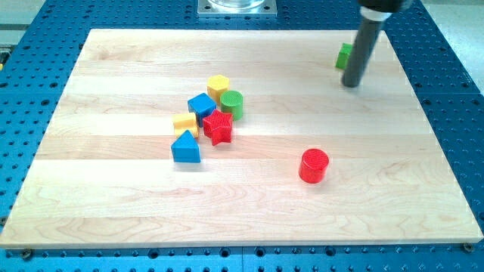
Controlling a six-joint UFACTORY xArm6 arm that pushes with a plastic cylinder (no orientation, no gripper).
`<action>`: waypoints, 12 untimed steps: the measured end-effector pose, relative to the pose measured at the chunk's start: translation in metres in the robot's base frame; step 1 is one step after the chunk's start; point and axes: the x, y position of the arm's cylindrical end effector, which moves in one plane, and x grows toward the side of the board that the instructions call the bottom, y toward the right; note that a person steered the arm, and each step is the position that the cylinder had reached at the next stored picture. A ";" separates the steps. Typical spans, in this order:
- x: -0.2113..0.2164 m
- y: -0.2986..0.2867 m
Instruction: Move the red circle into the green star
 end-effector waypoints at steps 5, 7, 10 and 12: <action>0.263 -0.090; 0.181 -0.092; 0.167 -0.014; 0.028 -0.008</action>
